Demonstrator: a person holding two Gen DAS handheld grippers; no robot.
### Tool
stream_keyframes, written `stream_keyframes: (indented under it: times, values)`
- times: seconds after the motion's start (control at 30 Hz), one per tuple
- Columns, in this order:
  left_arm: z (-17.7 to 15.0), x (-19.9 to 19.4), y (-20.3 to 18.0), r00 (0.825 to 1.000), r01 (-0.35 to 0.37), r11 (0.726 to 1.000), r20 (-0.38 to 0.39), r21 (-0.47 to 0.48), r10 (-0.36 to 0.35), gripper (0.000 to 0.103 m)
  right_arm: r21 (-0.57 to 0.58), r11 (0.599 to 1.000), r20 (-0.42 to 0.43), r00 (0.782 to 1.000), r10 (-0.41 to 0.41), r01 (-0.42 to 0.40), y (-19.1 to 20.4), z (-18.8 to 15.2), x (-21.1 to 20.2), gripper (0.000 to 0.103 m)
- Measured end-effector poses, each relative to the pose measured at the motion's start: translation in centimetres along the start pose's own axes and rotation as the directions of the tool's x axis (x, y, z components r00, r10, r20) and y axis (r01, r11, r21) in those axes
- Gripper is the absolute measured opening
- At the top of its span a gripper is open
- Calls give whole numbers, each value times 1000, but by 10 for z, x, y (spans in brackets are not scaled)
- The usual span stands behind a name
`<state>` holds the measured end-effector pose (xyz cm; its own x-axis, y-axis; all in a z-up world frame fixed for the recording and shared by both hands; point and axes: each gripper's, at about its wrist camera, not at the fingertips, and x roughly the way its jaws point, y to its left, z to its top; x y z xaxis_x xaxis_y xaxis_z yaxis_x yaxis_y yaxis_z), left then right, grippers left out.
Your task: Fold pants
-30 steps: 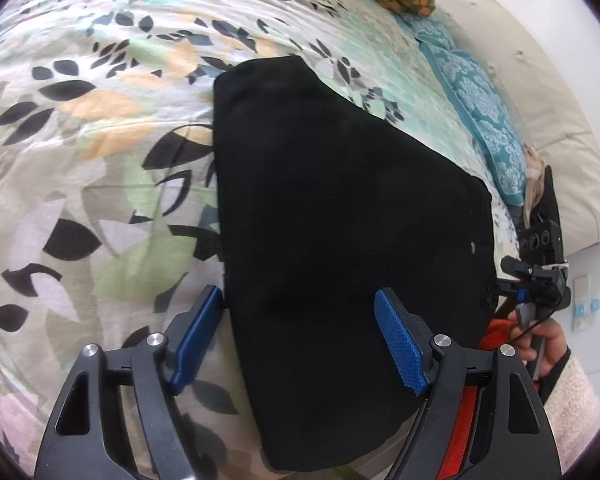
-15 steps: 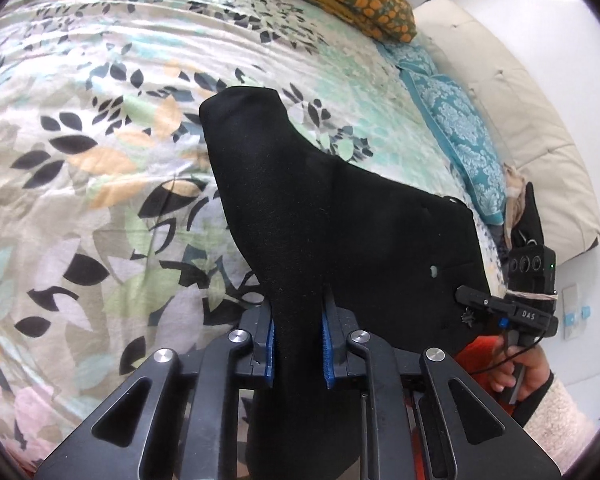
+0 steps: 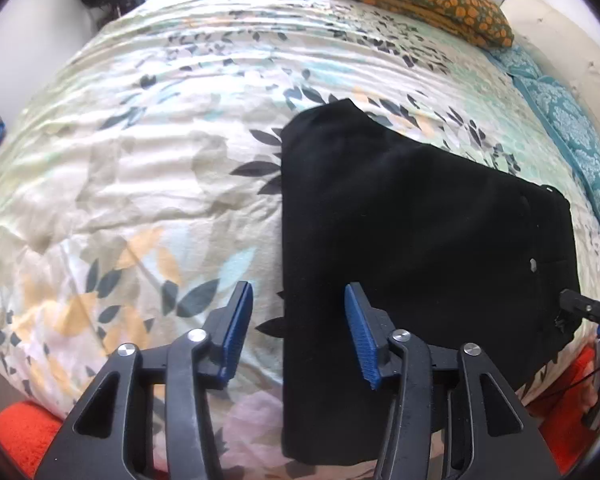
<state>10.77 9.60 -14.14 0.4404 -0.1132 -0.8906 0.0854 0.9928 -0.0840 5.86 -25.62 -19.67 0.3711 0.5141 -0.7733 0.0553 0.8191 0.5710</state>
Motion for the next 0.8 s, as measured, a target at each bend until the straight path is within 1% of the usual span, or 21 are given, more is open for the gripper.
stream_keyframes:
  times: [0.03,0.07,0.1,0.13,0.17,0.2,0.23,0.27,0.3,0.33,0.4,0.47,0.5,0.57,0.63,0.67,0.73,0.8]
  values:
    - [-3,-14,-3,999,-27,1000,34,6,27,74,-1,999,52,997,-54,54,2,-5,-17,103]
    - [-6,-31,-8,996,-52,998,72,20,51,75,-13,994,94,990,-103,105,8,-11,-36,103]
    - [-11,-47,-13,992,-69,996,107,47,64,75,-34,986,131,979,-157,163,16,-16,-55,103]
    - [-14,-62,-20,989,-79,994,131,80,68,76,-54,969,166,959,-228,240,25,-16,-76,103]
    - [-18,-78,-31,986,-83,991,155,105,66,76,-64,938,207,924,-320,340,39,-20,-93,103]
    - [-20,-92,-42,982,-86,989,178,117,64,76,-72,898,238,882,-406,433,54,-24,-108,103]
    - [-24,-106,-53,978,-98,988,197,119,74,78,-86,864,263,848,-460,496,70,-30,-122,103]
    - [-28,-118,-59,976,-116,987,199,114,92,79,-94,841,290,823,-489,533,83,-37,-136,103]
    - [-31,-127,-69,976,-132,985,188,116,108,79,-94,826,314,804,-505,555,86,-43,-154,103]
    - [-34,-136,-80,976,-136,983,184,121,112,79,-92,822,329,796,-508,563,98,-51,-164,103]
    - [-45,-148,-95,977,-139,981,180,132,114,79,-98,834,350,803,-482,543,117,-66,-183,103]
    - [-58,-155,-104,980,-129,984,167,125,108,79,-103,836,369,801,-471,539,139,-78,-188,103]
    - [-64,-159,-106,985,-106,987,148,117,88,79,-111,836,374,802,-466,538,149,-85,-187,103]
    - [-70,-162,-108,993,-59,994,103,93,49,79,-137,837,373,810,-452,530,162,-98,-177,103]
    - [-73,-163,-107,997,-42,997,73,70,37,79,-177,829,364,818,-445,530,169,-102,-167,103]
    - [-74,-165,-106,997,-47,997,72,69,42,79,-191,822,361,817,-450,537,172,-103,-163,103]
    - [-77,-172,-110,992,-90,992,97,92,81,79,-196,820,362,817,-450,538,175,-104,-162,103]
    - [-81,-180,-113,981,-146,980,147,137,126,79,-200,827,349,827,-441,525,178,-105,-164,103]
